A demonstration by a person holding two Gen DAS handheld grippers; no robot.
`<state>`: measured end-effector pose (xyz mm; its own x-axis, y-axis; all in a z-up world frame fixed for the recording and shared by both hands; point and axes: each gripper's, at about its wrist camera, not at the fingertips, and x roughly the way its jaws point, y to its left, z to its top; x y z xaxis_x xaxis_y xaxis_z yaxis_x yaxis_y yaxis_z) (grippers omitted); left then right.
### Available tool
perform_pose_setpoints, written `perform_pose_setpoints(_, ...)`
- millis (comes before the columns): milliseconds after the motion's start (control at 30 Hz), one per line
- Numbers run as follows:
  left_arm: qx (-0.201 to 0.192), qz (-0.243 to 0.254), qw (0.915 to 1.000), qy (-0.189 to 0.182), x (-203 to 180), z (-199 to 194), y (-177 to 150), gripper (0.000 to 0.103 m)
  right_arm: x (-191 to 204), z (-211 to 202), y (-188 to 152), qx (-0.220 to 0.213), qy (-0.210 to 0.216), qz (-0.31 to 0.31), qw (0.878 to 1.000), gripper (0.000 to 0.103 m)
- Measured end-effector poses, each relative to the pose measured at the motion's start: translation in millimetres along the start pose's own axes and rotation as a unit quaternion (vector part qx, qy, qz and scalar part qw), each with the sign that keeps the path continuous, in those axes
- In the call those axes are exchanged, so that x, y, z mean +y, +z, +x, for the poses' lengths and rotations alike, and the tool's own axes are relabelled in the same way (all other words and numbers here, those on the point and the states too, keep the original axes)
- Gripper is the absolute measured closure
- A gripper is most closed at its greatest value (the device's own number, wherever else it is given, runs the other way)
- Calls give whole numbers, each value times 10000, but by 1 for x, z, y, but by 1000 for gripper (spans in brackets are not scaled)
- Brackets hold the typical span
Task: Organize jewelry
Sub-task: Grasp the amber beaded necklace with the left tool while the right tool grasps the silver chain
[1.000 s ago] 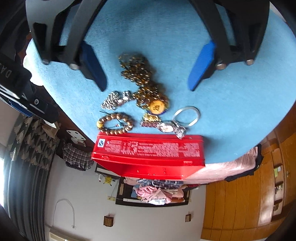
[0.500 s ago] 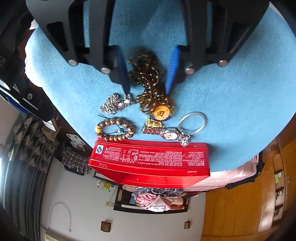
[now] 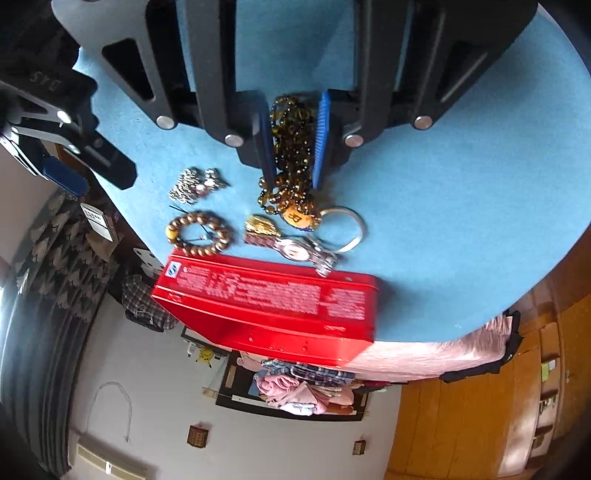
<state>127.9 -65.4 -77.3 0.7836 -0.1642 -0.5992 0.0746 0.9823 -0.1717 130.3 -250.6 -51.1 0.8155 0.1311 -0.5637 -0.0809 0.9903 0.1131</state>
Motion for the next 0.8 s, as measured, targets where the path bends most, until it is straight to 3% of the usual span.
perform_pose_setpoints(433,-48,-56,10000,-15,20,-4,1,85,31,32,9,487,13,-158,9987,7)
perform_pose_setpoints(800,-28,-91,9999,-75,22,0,0,85,36,47,8,824,85,-206,9963,34)
